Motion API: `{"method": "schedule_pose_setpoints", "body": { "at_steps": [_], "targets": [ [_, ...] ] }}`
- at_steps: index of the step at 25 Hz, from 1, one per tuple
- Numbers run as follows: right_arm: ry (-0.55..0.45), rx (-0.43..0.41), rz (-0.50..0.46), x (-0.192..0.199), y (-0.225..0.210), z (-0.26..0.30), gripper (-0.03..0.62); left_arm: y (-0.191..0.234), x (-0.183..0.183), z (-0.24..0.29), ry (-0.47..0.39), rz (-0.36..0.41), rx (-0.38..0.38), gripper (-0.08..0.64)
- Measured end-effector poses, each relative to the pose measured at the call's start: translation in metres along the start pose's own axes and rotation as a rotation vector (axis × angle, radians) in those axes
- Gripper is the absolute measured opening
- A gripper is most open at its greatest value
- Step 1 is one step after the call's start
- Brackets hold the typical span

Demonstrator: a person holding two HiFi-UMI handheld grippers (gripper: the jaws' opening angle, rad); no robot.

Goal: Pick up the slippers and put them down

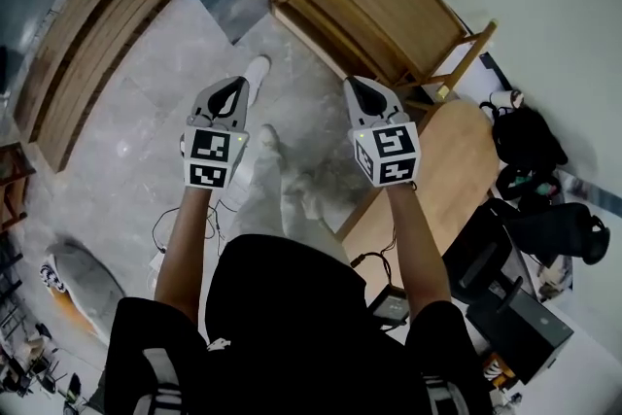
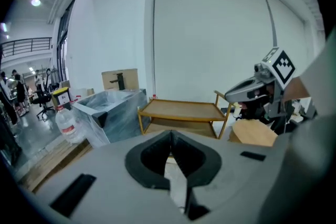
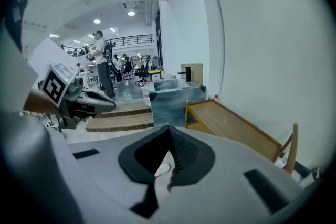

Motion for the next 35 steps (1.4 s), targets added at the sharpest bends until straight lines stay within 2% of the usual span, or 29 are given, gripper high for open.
{"method": "schedule_pose_setpoints", "body": {
  "at_steps": [5,14,20,27,35],
  "targets": [
    [-0.067,-0.003,-0.041,-0.027,0.019,-0.043,-0.002,-0.015,-0.026,-0.044,-0.065,0.018,-0.034,0.006],
    [-0.206,-0.012,-0.088,-0.066,0.05,-0.11,-0.002,-0.057,-0.07,-0.112,-0.195,0.029,-0.037,0.006],
    [-0.267,-0.039,-0.106,-0.078,0.059,-0.154,-0.002,-0.083,-0.09,-0.152,-0.245,0.03,-0.058,0.006],
    [-0.337,-0.049,-0.099,-0.098,0.066,-0.184,-0.002,-0.09,-0.124,-0.19,-0.314,0.021,-0.082,0.006],
    [-0.41,-0.058,-0.094,-0.124,0.077,-0.199,-0.002,-0.095,-0.15,-0.211,-0.377,0.033,-0.089,0.006]
  ]
}}
Point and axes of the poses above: the fingertips, and each gripper's own axes: z forward along the fingers, y to its left, x out of its underside, the point moved 2 cm from there along -z, backward along the fingers, and after that the axes turned 1 degree about -x, right-handed, at the moved point
